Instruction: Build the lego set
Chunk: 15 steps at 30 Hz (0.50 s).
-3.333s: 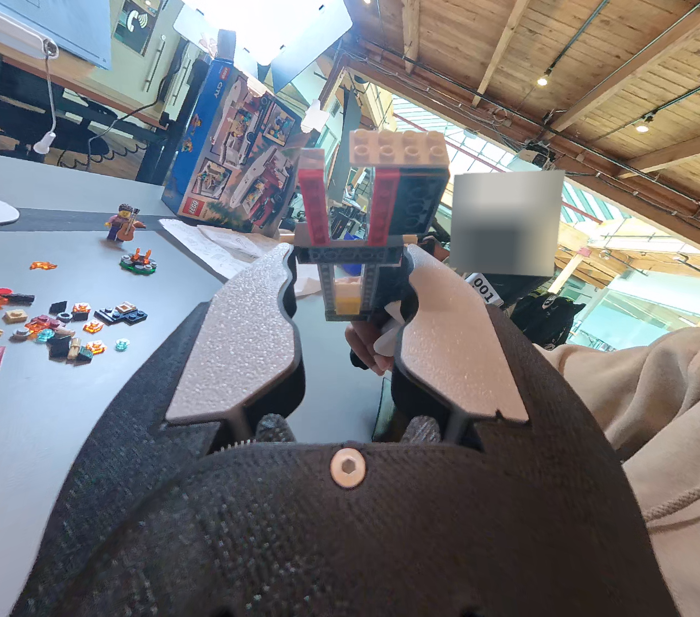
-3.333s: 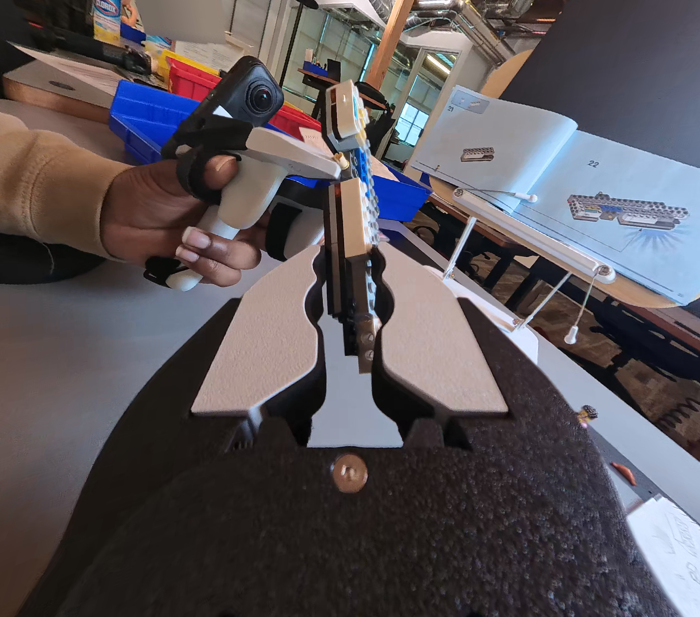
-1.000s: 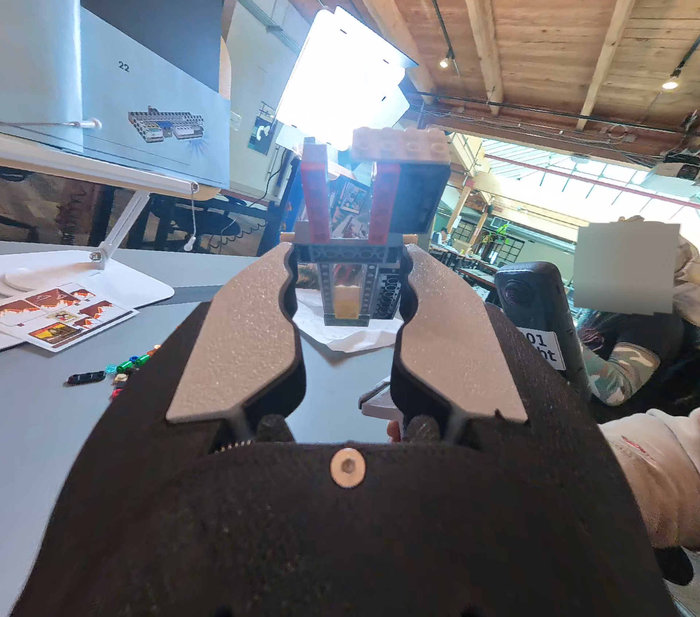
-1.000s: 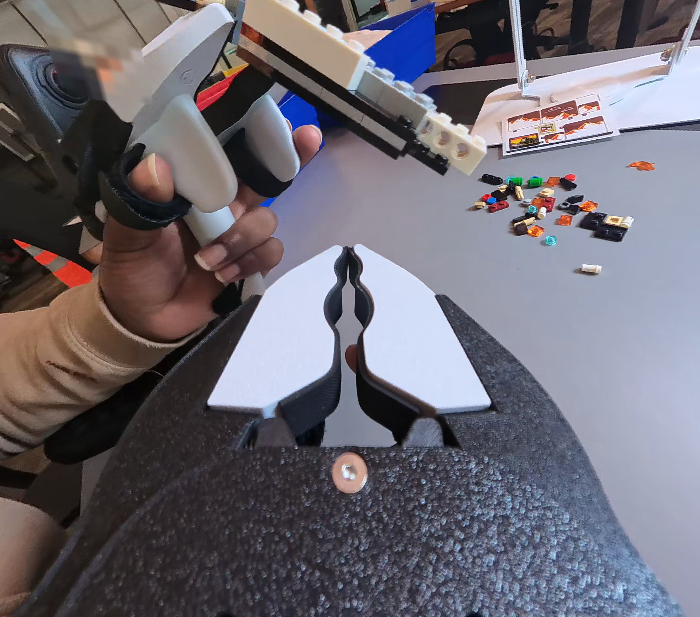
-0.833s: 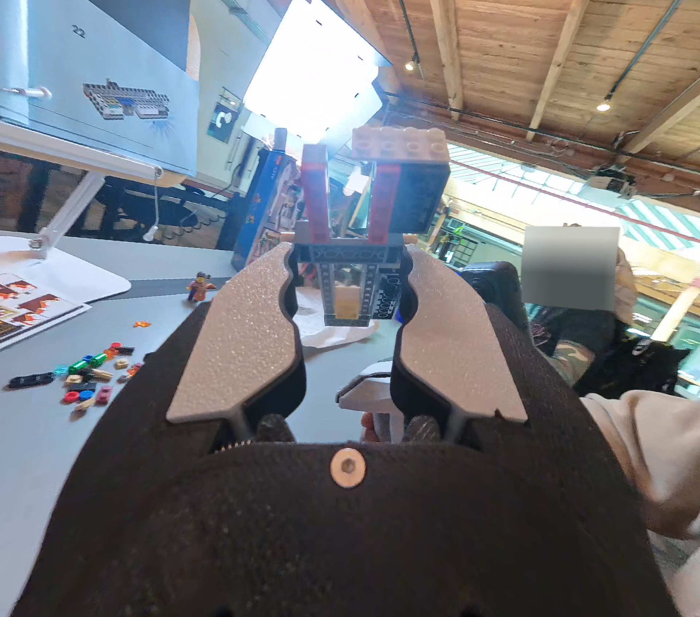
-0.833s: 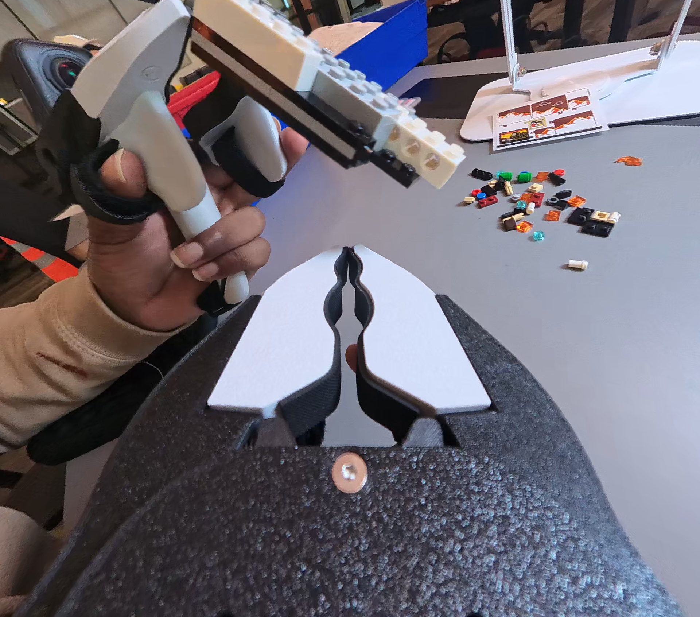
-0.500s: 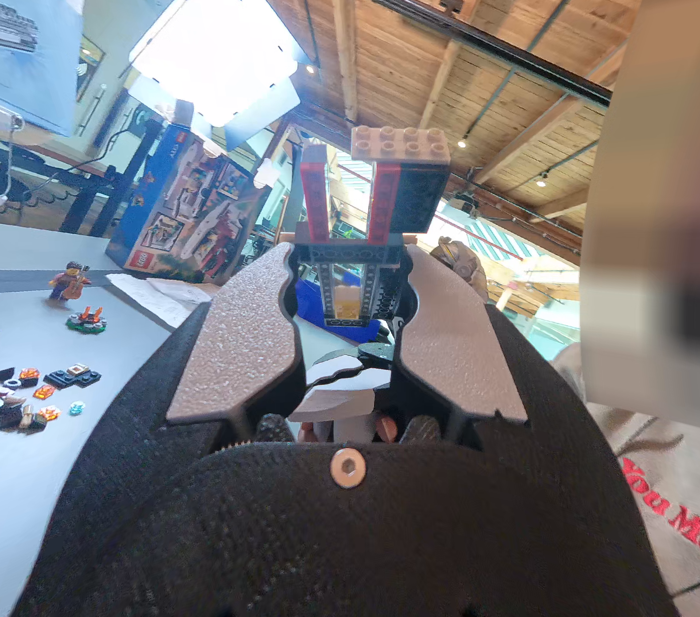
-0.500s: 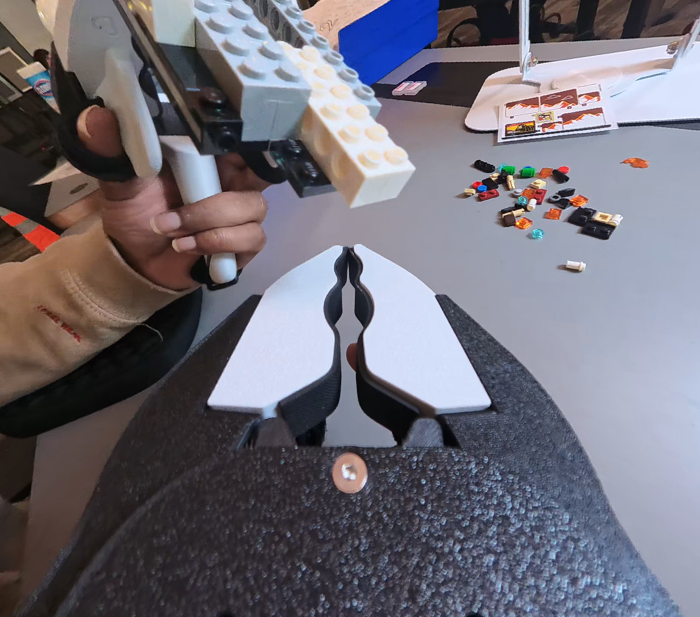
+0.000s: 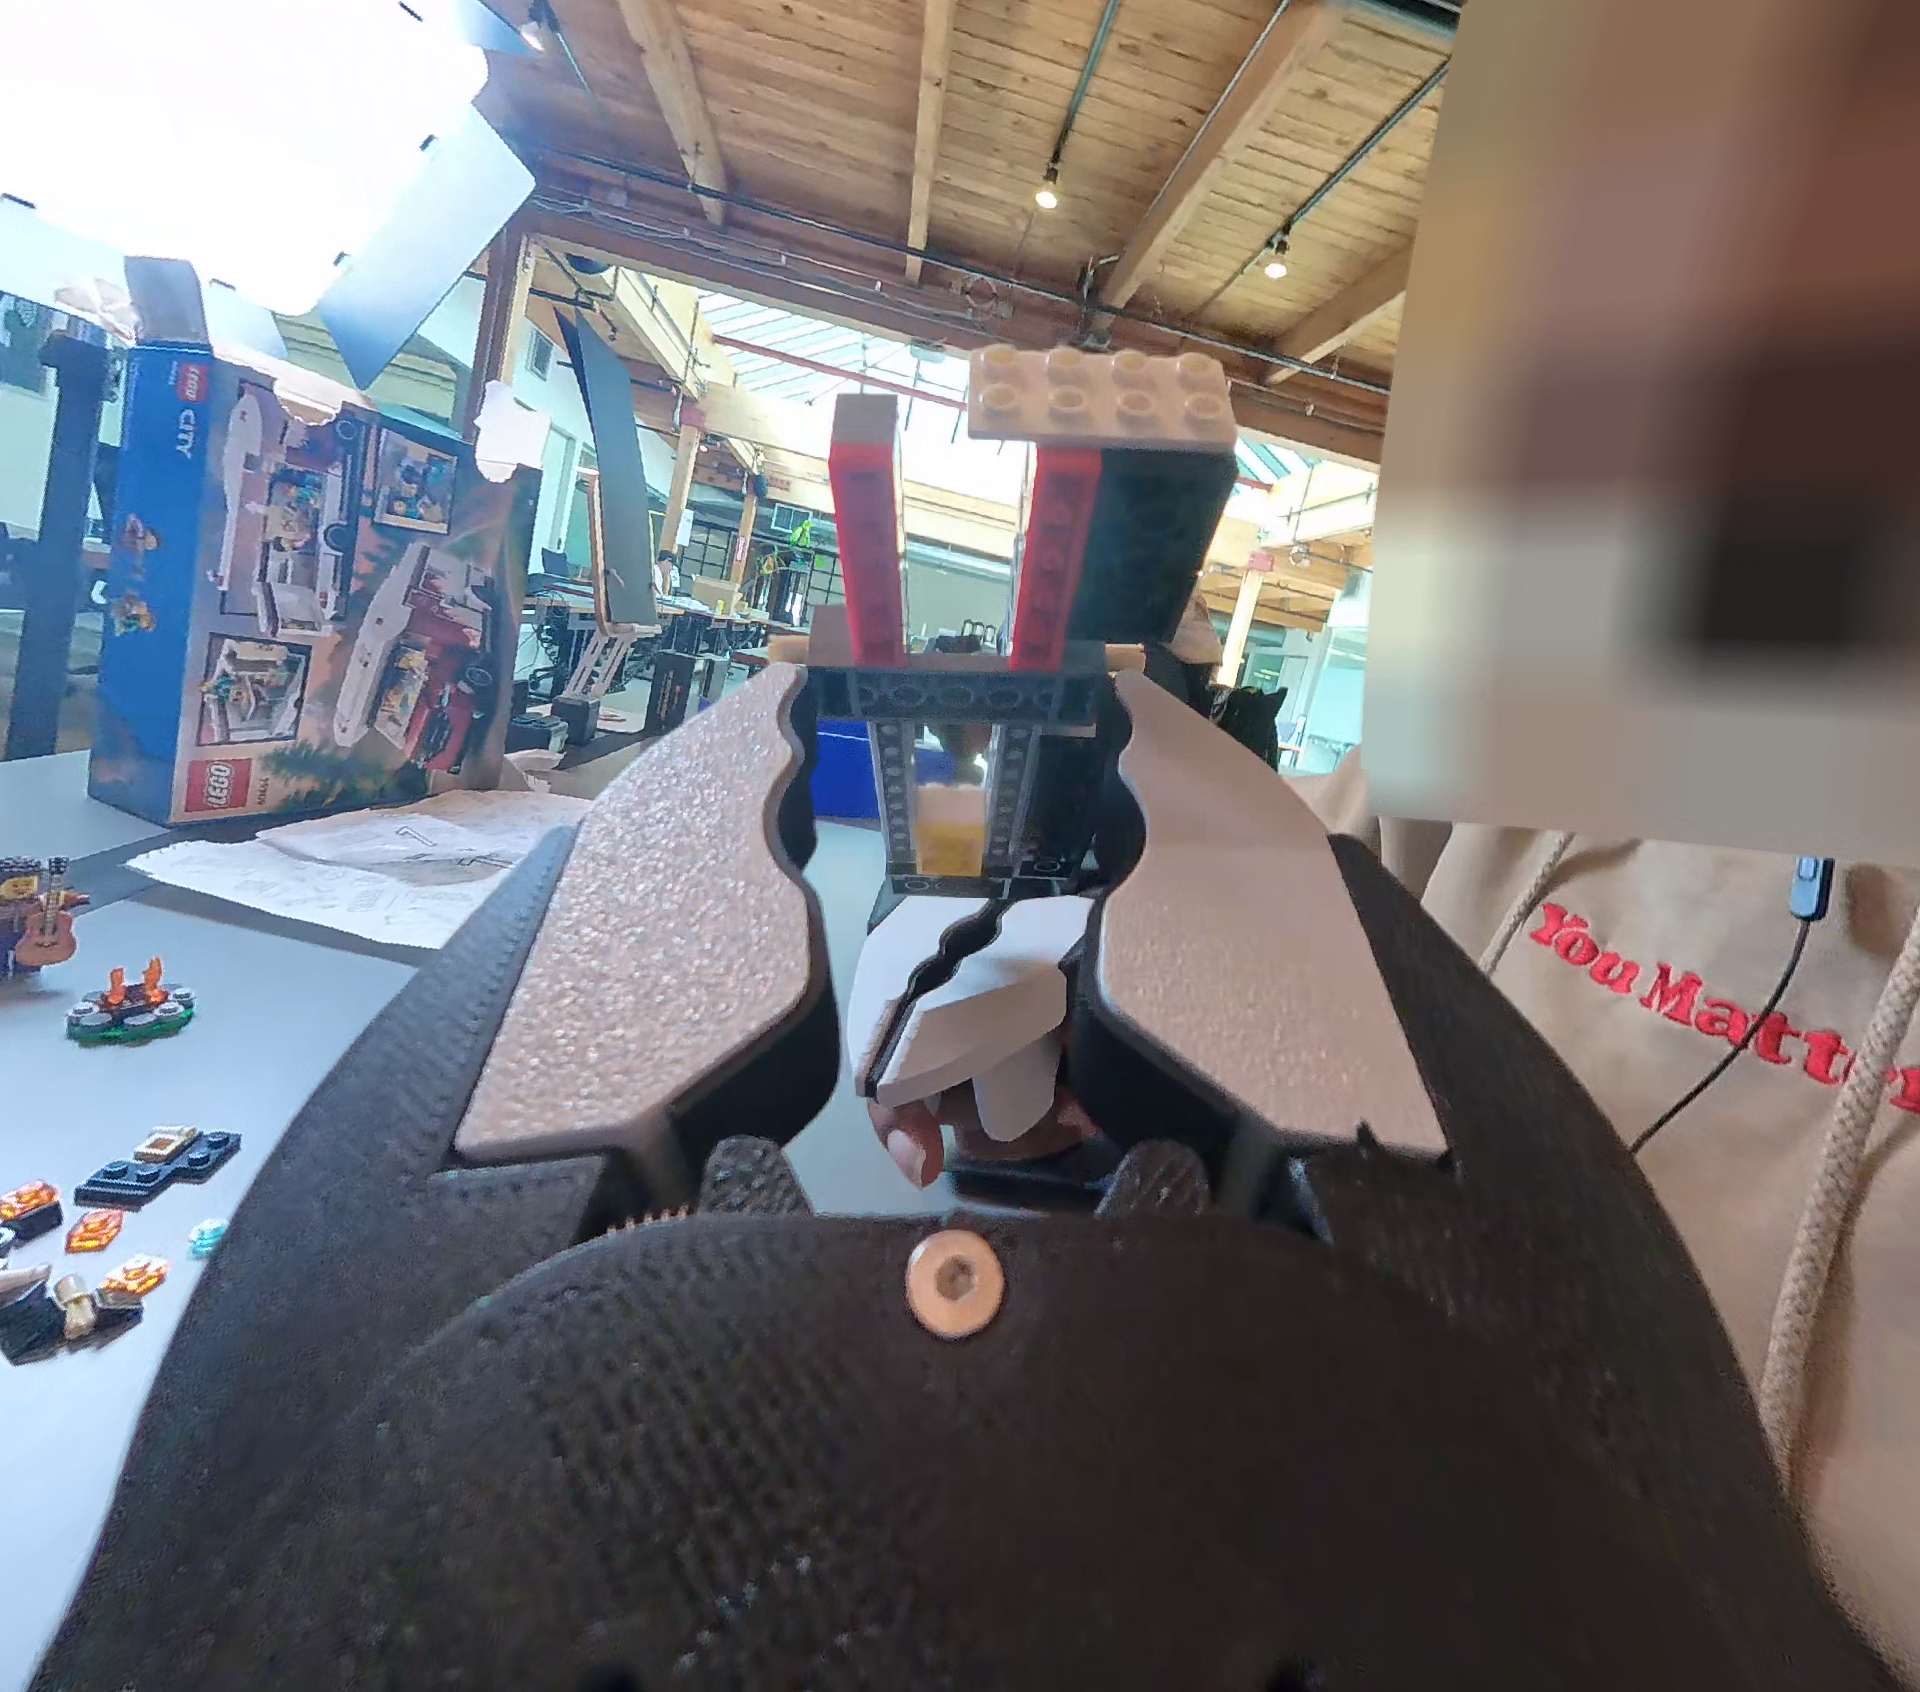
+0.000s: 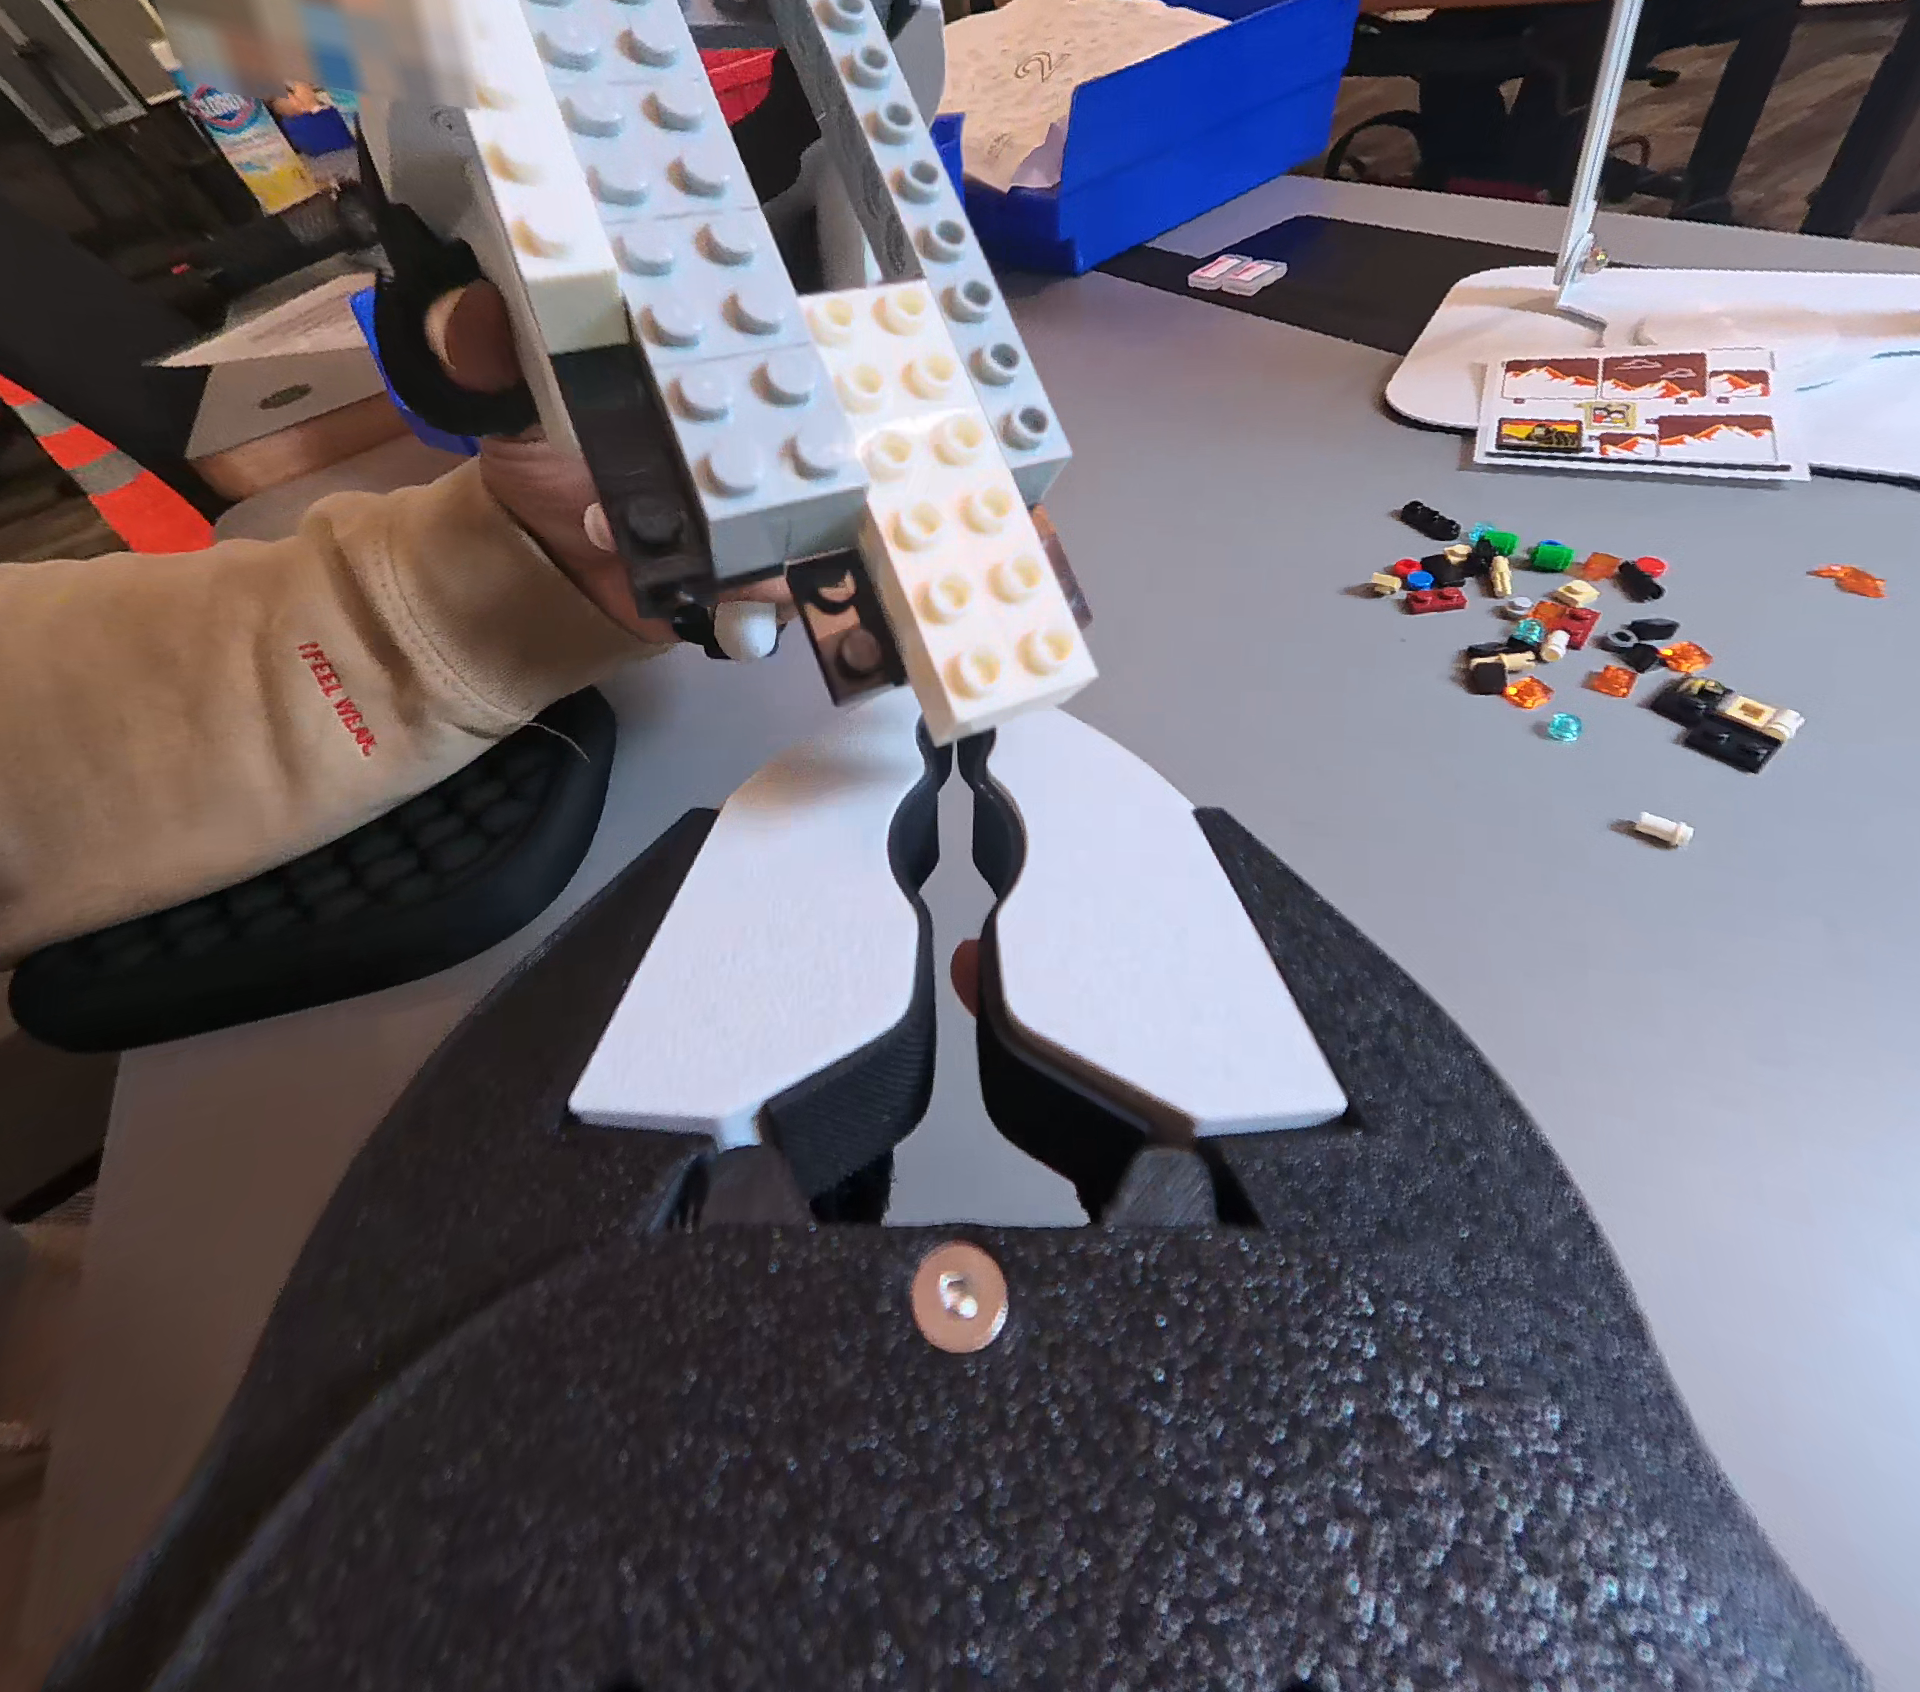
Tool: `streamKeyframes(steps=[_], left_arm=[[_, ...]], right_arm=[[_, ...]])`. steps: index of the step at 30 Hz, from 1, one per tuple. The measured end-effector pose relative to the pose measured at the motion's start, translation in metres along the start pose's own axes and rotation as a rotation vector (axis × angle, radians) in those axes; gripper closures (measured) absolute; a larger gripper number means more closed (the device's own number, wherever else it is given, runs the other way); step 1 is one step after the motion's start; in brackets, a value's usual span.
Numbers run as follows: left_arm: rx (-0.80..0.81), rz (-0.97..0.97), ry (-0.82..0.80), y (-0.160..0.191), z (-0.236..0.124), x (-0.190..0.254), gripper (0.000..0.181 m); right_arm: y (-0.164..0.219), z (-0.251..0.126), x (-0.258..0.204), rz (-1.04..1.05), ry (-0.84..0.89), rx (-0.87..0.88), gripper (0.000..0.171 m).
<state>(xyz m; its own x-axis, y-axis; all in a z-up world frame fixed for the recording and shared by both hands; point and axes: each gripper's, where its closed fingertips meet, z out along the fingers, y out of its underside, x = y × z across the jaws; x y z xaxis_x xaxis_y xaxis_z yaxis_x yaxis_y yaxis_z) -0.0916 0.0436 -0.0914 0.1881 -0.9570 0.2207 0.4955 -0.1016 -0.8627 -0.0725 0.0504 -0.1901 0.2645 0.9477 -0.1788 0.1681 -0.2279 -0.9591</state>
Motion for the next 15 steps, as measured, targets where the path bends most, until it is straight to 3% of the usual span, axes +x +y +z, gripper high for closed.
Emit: streamKeyframes(steps=[1, 15], left_arm=[[-0.009, 0.018, -0.002, 0.001, 0.0, 0.001, 0.13], [-0.079, 0.17, -0.023, 0.004, -0.005, 0.008, 0.129]], right_arm=[[0.0, -0.001, -0.001, -0.02, 0.0, 0.002, 0.171], [-0.002, -0.005, -0.011, -0.233, -0.019, 0.017, 0.165]])
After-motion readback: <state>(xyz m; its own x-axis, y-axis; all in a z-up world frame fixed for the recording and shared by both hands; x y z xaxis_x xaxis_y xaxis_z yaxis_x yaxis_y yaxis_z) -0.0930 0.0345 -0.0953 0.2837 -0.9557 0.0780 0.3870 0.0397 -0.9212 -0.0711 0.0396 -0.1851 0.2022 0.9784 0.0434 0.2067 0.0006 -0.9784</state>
